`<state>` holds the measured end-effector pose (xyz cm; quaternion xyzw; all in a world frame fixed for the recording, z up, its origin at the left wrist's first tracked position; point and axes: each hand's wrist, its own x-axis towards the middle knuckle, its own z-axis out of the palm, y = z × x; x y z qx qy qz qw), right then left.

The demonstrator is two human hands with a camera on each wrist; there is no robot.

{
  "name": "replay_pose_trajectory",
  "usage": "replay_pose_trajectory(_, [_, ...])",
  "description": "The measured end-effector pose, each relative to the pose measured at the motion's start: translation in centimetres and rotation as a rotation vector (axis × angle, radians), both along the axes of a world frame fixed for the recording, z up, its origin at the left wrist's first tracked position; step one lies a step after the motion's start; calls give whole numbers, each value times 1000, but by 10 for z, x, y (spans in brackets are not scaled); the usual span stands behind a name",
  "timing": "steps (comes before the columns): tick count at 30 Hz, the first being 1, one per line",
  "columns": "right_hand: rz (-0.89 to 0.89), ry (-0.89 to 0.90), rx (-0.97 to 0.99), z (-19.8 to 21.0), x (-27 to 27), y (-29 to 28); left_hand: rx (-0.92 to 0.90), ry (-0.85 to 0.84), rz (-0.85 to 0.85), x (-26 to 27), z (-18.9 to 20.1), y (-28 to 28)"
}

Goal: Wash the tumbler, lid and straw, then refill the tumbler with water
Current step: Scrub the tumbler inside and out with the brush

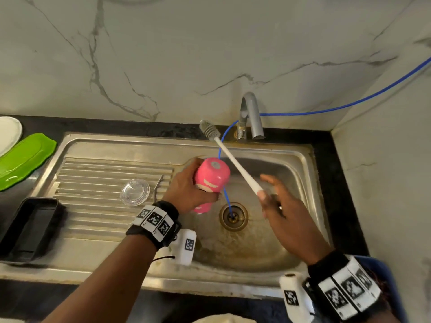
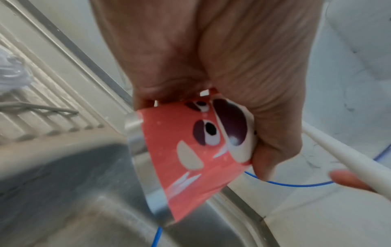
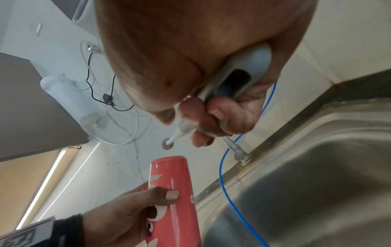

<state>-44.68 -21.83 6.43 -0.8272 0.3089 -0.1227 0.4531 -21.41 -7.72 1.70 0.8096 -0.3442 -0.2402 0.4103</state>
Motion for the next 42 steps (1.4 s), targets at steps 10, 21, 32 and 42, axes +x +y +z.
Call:
replay_pose_trajectory(10, [69,30,-88,7,-60,45,-147,71,55,5,-12,-2])
replay_pose_trajectory(21, [50,66,-140,8,-53,66,-214,38,46,-2,-16,5])
replay_pose_trajectory(32, [73,17,-98,7,-53,34,-199,5,43,-19,-9,-19])
replay_pose_trajectory(42, [79,47,-58,6,-46,31,-151,-29,36,-4,-10,-24])
